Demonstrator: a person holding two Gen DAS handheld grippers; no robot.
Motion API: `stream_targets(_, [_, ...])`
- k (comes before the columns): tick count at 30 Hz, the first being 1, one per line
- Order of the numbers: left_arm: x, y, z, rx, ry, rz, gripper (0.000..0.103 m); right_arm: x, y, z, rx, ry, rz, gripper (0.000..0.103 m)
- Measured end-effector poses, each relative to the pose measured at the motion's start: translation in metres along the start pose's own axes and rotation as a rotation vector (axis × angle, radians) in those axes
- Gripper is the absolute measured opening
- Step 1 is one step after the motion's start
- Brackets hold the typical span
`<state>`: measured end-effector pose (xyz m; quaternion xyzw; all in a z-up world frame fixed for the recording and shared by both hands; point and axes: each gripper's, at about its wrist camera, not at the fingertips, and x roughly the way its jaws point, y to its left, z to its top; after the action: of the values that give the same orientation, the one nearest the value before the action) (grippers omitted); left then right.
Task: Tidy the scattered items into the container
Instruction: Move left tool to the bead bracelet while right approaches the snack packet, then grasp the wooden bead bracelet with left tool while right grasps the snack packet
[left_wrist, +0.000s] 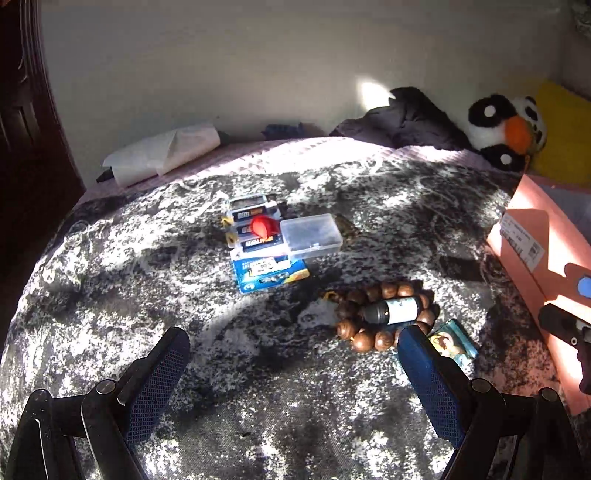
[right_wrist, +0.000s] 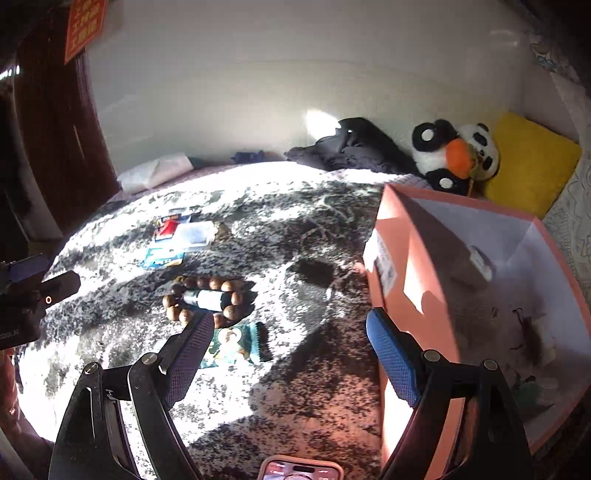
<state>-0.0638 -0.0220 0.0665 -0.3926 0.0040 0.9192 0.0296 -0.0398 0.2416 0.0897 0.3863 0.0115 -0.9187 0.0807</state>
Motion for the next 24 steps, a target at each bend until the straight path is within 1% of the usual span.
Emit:
stream_targets(2, [0.017,0.009,-0.011,-0.021,0.022,-0.023,0.095,0.023,0.019,-0.006,-0.023,0.056,0.036,0.087])
stream_targets(4, [0.036,0.012,-0.019,-0.038,0.066,-0.051,0.095,0.047,0.033,-0.014,-0.04,0.119,0.063,0.087])
stream_targets(6, [0.056,0.007,-0.021,-0.039,0.11,-0.094,0.095,0.07,0.041,-0.02,-0.047,0.17,0.081,0.087])
stream_targets(7, [0.063,0.003,-0.021,-0.03,0.12,-0.113,0.095,0.079,0.044,-0.024,-0.05,0.189,0.082,0.087])
stream_targets(12, [0.091,-0.019,-0.016,-0.001,0.14,-0.193,0.095,0.106,0.047,-0.027,-0.074,0.235,0.067,0.087])
stream_targets(14, [0.102,-0.027,-0.014,0.003,0.151,-0.212,0.095,0.112,0.047,-0.027,-0.075,0.25,0.075,0.087])
stream_targets(21, [0.144,-0.034,-0.015,-0.026,0.196,-0.222,0.094,0.132,0.058,-0.035,-0.141,0.302,0.084,0.088])
stream_targets(22, [0.145,-0.034,-0.015,-0.03,0.18,-0.226,0.092,0.134,0.059,-0.036,-0.146,0.304,0.082,0.088])
stream_targets(23, [0.145,-0.034,-0.014,-0.029,0.162,-0.235,0.088,0.136,0.059,-0.036,-0.151,0.302,0.08,0.09])
stream_targets(24, [0.146,-0.036,-0.013,-0.02,0.153,-0.246,0.065,0.137,0.06,-0.036,-0.154,0.301,0.08,0.091])
